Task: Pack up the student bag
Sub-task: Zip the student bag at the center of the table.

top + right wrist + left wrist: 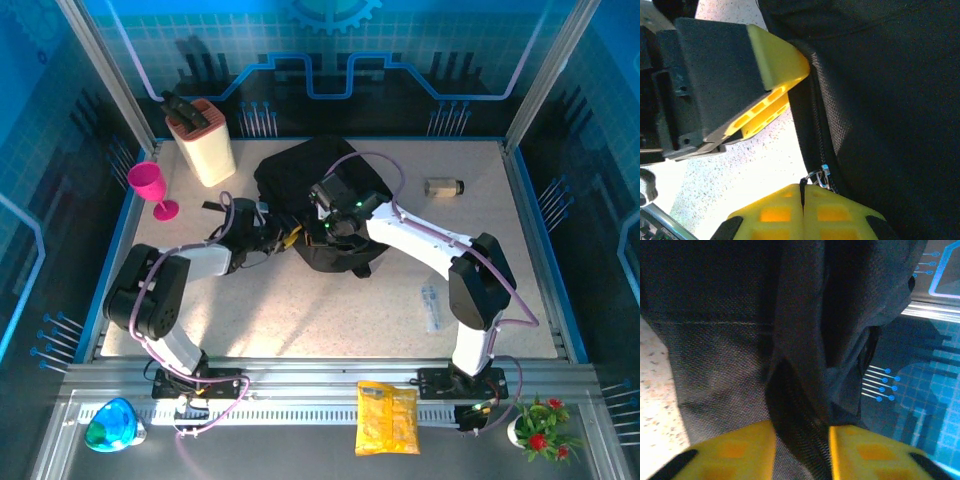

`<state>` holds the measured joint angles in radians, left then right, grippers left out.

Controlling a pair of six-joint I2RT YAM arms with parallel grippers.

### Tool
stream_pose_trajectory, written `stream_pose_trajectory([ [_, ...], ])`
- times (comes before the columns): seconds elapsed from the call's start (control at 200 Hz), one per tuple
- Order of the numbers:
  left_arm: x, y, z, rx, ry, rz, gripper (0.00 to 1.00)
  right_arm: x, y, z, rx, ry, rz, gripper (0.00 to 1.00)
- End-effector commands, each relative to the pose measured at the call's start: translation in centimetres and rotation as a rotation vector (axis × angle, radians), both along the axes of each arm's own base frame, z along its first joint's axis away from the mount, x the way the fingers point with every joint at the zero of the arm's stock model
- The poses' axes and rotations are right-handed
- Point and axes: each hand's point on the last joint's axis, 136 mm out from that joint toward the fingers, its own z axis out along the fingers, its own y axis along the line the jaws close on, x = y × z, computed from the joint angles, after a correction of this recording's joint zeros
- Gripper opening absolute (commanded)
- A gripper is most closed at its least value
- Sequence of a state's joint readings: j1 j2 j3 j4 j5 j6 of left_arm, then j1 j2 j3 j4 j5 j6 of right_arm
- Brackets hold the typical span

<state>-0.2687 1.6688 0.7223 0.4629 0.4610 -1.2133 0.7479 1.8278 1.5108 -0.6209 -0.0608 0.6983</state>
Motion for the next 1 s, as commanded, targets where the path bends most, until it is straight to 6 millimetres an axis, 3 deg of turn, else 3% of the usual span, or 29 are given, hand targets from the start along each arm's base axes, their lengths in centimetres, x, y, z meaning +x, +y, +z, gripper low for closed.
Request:
stream_pose_trajectory([
  [0.0, 0.1, -1.0, 0.2, -0.064, -0.004, -0.001, 0.24, -0.4, 1.0, 0.7, 0.017, 0.0, 0.029, 0.0],
  [0.175, -0.7, -0.6, -0.4, -0.043, -0.016, 0.002, 0.09, 0.2, 0.0, 0.5, -0.006, -0.007, -0.02, 0.0],
  [0.375, -0.4, 0.0, 1.2, 0.035, -0.198, -0.06, 0.0, 0.6, -1.7, 0.4, -0.009, 0.005, -0.089, 0.0],
  [0.645, 0.7, 2.0, 2.4, 0.152, -0.362, -0.119, 0.0, -1.0, -2.7, -0.3, 0.025, 0.075, -0.063, 0.0],
  [0.865, 1.9, 2.5, 3.0, 0.194, -0.382, -0.126, 0.0, -2.7, -3.3, -0.8, 0.028, 0.111, -0.033, 0.0],
  [0.996, 2.4, 2.8, 3.2, 0.219, -0.391, -0.128, 0.0, -2.7, -4.3, -0.8, -0.006, 0.088, -0.058, 0.0],
])
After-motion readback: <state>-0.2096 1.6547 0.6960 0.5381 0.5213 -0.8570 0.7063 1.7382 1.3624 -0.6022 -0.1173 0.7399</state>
